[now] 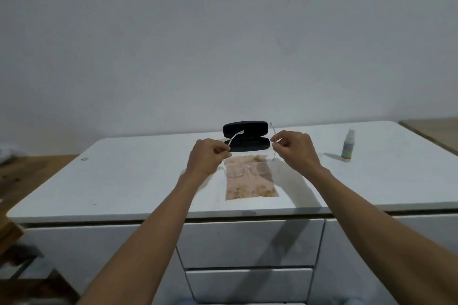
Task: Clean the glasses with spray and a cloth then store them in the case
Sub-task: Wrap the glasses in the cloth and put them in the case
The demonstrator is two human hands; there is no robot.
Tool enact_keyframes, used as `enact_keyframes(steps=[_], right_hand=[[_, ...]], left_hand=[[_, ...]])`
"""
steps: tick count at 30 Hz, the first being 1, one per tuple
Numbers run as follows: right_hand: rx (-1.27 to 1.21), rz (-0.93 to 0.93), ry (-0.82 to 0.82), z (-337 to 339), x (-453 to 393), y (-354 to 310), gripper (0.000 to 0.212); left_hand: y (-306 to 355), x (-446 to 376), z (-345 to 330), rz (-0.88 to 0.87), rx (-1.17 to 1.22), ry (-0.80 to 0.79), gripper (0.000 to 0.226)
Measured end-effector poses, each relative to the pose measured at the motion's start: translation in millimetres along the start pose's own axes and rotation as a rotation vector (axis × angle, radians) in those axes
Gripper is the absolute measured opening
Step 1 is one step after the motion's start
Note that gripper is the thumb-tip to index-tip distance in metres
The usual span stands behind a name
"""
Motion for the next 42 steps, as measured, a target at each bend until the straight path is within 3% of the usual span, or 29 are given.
enact_keyframes(steps=[11, 16, 19, 29, 32, 35, 40, 42], right_hand=[[-0.024, 0.007, -0.128, -12.8, 9.3, 5.9, 0.013], [-0.007, -0.014, -0.273, -14.8, 9.0, 11.0, 0.041], [0.03, -0.03, -0.292, -13.5, 0.7, 21.7, 0.048], [0.081, -0.074, -0.386, -55.3, -22.2, 48.5, 0.013], [0.107, -0.07, -0.43, -69.4, -27.5, 48.4, 0.014], [0.134, -0.073, -0.471, -80.6, -32.3, 48.3, 0.015], [0.15, -0.053, -0.52, -93.1, -31.8, 45.9, 0.004], [0.17, -0.049, -0.537, -94.2, -30.9, 45.5, 0.012]], left_hand=[[-5.6, 11.5, 4.5, -0.017, 0.004, -0.021, 0.016], [-9.4, 17.3, 1.3, -0.052, -0.06, -0.101, 0.027], [-18.3, 15.8, 0.7, -0.037, -0.091, -0.108, 0.036], [-43.9, -14.0, -27.3, 0.095, -0.082, -0.163, 0.011], [-46.0, -19.0, -36.5, 0.141, -0.066, -0.193, 0.007], [-54.0, -24.4, -47.0, 0.196, -0.075, -0.223, 0.026], [-52.0, -30.2, -58.7, 0.164, -0.109, -0.283, 0.015], [-53.3, -32.2, -61.0, 0.163, -0.087, -0.303, 0.015]])
Point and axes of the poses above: each hand's wrist, its own x-axis away from the middle knuckle, its own z-axis out of the back of the hand, y = z × x, the point moved 9 cm from there along -x, towards the middle knuckle, and after that the axes turned 12 degrees about y, right-handed, at the moved point
